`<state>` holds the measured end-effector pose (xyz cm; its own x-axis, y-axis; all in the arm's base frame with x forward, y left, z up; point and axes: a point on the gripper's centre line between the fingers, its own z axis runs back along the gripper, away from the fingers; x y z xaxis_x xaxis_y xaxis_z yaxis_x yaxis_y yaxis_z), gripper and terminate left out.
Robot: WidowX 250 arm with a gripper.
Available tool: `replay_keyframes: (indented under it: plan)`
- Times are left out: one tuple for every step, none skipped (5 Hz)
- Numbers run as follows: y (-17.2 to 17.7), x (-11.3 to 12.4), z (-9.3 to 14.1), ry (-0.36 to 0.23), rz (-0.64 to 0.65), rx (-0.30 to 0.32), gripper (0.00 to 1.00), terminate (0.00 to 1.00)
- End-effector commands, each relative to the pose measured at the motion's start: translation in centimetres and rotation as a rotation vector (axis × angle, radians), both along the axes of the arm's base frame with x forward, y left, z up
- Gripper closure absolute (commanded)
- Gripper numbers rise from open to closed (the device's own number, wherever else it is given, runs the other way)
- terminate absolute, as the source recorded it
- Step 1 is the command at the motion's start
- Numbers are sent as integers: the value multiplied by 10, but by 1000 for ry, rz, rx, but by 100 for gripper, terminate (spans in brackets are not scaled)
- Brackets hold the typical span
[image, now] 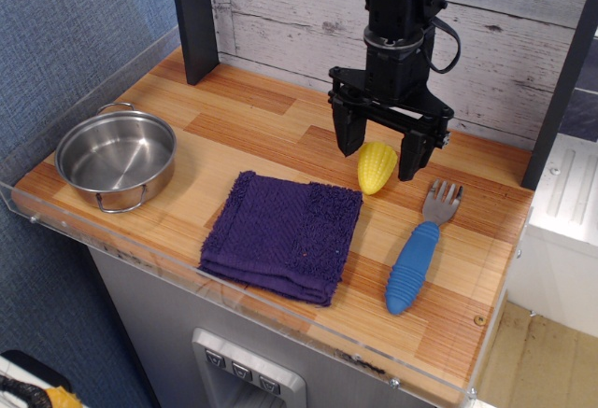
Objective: Move the corn and drop into pot
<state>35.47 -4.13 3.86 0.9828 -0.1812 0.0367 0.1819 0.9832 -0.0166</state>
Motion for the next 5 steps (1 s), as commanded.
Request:
replay_keyframes:
  plan:
    - [-2,10,-3,-45,6,15,0,0]
    - [2,7,-20,0,8,15,0,0]
    - [6,4,-35,48,-5,31,0,0]
    - [10,-3,-34,56,-26,52,100,0]
    - [11,-12,-17,44,-12,36,100,0]
